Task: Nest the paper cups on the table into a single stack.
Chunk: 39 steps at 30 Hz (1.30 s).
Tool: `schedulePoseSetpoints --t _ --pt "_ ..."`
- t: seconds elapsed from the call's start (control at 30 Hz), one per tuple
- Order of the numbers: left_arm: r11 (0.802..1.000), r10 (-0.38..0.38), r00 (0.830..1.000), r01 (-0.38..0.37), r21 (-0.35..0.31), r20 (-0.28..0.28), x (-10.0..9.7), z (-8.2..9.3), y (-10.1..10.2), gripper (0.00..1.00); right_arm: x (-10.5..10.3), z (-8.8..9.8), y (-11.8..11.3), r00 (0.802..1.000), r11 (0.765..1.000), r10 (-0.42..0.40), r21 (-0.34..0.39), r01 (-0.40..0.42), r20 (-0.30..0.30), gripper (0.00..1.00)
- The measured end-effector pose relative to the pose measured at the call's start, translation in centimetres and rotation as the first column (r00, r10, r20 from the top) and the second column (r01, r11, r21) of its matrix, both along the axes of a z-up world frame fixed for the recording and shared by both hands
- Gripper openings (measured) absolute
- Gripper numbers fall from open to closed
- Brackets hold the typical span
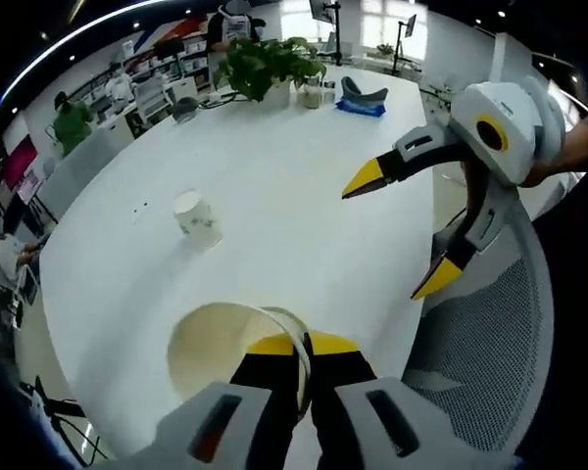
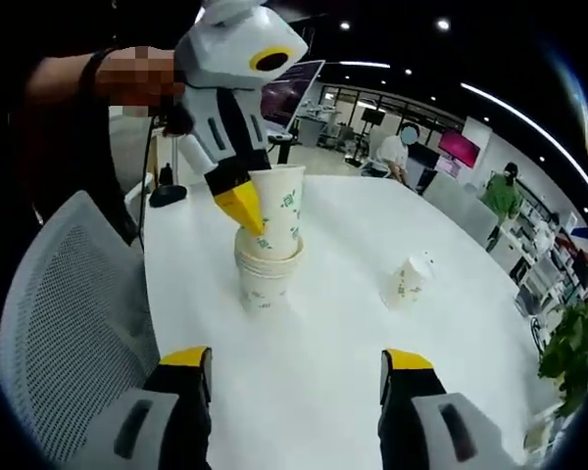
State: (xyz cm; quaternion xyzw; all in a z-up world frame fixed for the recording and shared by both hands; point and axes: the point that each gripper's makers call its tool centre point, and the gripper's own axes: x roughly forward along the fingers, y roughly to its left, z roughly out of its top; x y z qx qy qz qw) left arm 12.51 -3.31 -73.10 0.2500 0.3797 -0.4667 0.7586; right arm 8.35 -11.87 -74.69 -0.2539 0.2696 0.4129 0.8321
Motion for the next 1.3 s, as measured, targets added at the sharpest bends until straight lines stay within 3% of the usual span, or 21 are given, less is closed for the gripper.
schedulePoseSetpoints --t 0.67,1.3 --pt "1.0 0.02 0.999 -0.02 0.002 -0.027 -0.17 -0.48 -0.09 0.0 0.3 0.08 -0.06 1.0 0.999 -0.022 0.023 0.022 -0.006 0.7" --pt "0.999 0.046 0.999 -0.047 -0.019 -0.02 0.19 -0.21 0.11 0.07 0.82 -0.32 -0.07 0.999 0.999 -0.029 0.025 0.03 -0.017 0.69"
